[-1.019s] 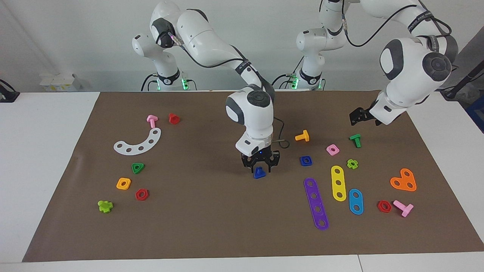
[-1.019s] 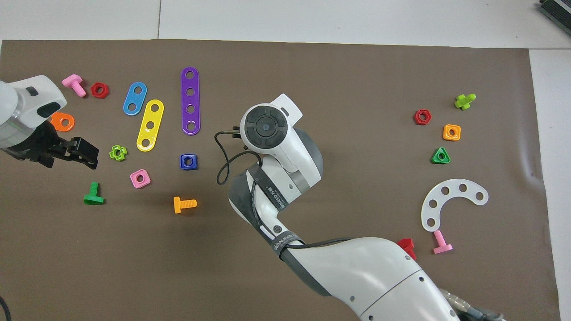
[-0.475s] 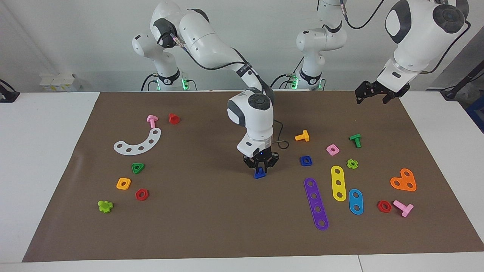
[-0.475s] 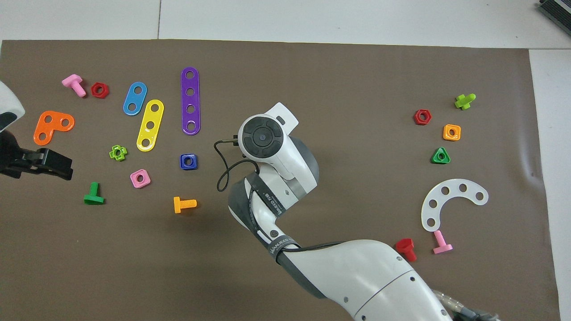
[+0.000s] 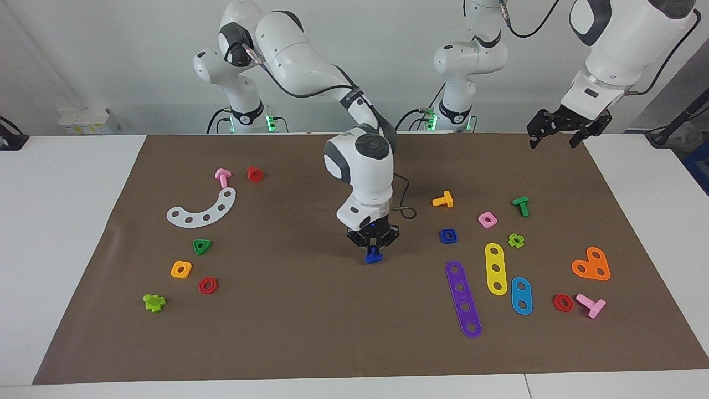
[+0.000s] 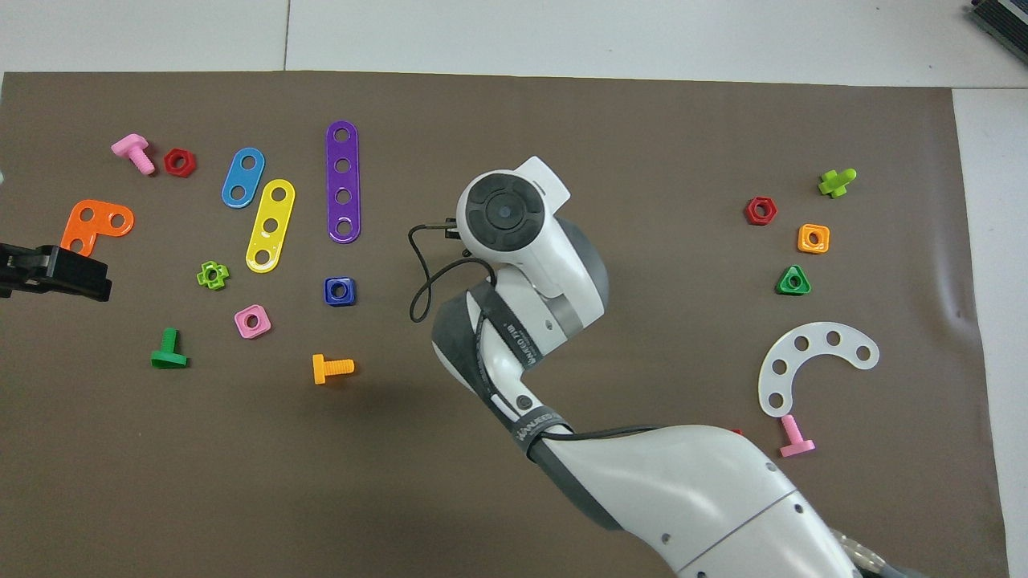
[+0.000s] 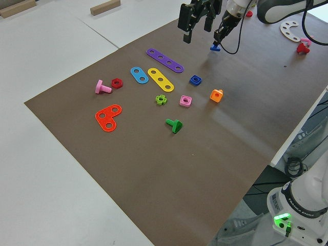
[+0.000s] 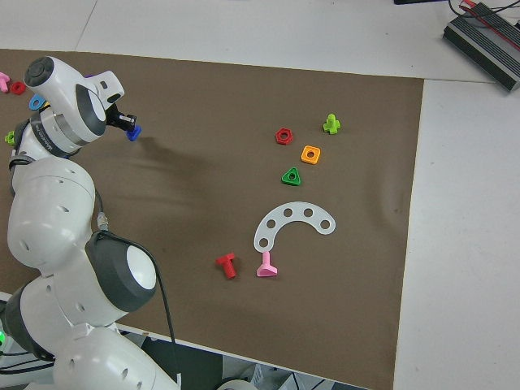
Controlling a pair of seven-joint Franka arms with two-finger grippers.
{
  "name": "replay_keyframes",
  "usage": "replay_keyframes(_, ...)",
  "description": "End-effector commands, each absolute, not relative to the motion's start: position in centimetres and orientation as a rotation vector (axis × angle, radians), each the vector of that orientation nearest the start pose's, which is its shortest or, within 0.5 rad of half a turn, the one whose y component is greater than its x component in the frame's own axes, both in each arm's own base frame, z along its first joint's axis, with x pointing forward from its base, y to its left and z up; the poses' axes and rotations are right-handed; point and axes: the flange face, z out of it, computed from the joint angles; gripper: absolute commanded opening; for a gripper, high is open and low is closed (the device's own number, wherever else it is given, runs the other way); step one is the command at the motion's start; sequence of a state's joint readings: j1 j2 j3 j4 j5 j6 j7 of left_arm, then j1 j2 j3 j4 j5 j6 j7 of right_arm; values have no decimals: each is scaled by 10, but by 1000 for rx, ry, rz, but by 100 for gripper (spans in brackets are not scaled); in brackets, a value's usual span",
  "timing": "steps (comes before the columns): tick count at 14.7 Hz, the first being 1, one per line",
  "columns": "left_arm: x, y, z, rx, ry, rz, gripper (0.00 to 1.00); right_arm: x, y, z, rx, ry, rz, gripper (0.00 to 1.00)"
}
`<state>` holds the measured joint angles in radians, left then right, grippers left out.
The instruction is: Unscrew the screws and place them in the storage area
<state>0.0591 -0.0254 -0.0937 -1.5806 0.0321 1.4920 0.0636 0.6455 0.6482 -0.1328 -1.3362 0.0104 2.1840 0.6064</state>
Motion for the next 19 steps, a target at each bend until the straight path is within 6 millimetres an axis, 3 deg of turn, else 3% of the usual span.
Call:
replay_keyframes(1, 548, -15, 648, -3117, 163, 34, 100, 647, 279, 434, -3087, 42, -305, 0)
replay_keyframes(4, 549, -17, 651, -3119, 170, 10, 100, 630, 176, 433, -3124, 11, -218, 0)
replay_keyframes(7, 548, -18, 646, -3120, 173, 5, 100, 620, 94, 401, -3141, -63, -166, 0)
replay_keyframes(8, 548, -19, 646, -3120, 176, 5, 100, 612, 76, 391, -3137, -74, -164, 0)
replay_keyframes(10, 548, -19, 645, -3120, 176, 8, 100, 596, 56, 367, -3134, -66, -168, 0)
replay_keyframes(13, 547, -21, 644, -3133, 175, 17, 100, 579, 48, 341, -3129, -43, -204, 0)
replay_keyframes(15, 545, -20, 639, -3134, 176, 36, 100, 573, 43, 330, -3129, -16, -204, 0)
replay_keyframes(19, 543, -19, 638, -3134, 173, 36, 100, 567, 38, 326, -3130, -23, -184, 0)
